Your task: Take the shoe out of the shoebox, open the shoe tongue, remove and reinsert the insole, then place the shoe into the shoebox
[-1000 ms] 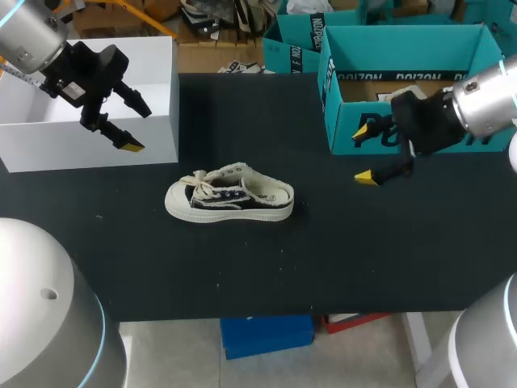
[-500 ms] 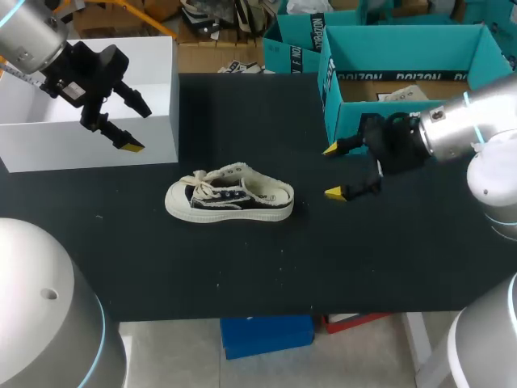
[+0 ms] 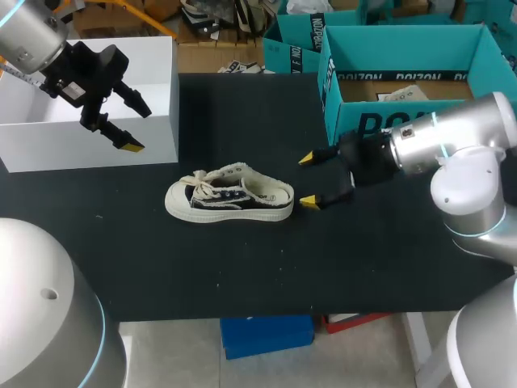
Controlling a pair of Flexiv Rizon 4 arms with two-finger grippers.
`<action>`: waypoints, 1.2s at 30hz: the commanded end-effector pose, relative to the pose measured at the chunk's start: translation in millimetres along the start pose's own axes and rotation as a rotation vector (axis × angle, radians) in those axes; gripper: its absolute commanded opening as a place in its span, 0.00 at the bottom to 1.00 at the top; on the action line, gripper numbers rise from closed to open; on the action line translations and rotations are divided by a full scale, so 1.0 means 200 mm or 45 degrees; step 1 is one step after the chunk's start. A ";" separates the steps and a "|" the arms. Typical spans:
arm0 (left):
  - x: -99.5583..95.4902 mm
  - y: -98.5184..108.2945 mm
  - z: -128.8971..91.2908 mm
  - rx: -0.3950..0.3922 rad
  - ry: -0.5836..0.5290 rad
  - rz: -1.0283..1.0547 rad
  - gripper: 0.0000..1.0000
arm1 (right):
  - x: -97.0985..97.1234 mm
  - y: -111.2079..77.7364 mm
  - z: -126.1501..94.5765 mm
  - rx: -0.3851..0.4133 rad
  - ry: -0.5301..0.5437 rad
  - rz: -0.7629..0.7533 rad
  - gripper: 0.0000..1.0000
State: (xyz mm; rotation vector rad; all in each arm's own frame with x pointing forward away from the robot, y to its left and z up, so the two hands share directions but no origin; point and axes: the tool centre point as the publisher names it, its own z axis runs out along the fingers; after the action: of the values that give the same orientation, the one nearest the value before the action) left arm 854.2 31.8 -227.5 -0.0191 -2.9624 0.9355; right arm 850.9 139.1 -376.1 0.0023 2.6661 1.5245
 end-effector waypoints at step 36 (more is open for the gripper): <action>0.00 0.00 0.00 0.001 -0.004 0.003 1.00 | 0.05 -0.08 0.44 -0.045 0.067 0.030 1.00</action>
State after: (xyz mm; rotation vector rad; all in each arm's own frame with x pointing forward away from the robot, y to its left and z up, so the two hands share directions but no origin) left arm 854.2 31.8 -227.5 -0.0191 -2.9624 0.9355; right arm 848.5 204.5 -429.8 -0.0148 2.6928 1.5982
